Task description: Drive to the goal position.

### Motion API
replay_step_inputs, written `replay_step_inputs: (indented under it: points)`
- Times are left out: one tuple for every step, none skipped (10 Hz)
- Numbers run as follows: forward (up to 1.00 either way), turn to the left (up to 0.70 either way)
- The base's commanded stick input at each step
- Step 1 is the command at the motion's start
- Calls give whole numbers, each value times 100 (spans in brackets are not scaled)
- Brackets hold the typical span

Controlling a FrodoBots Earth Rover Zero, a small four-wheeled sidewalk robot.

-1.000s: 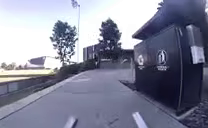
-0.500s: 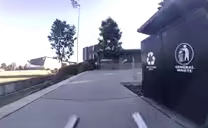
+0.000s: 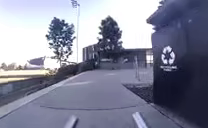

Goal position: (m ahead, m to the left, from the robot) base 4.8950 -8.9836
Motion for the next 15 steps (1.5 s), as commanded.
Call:
replay_step_inputs:
  points:
    - [100,0]
    - [100,0]
    - [100,0]
    - [100,0]
    - [100,0]
    - [100,0]
    - [100,0]
    - [100,0]
    - [100,0]
    - [100,0]
    - [100,0]
    - [100,0]
    - [100,0]
    - [100,0]
    - [100,0]
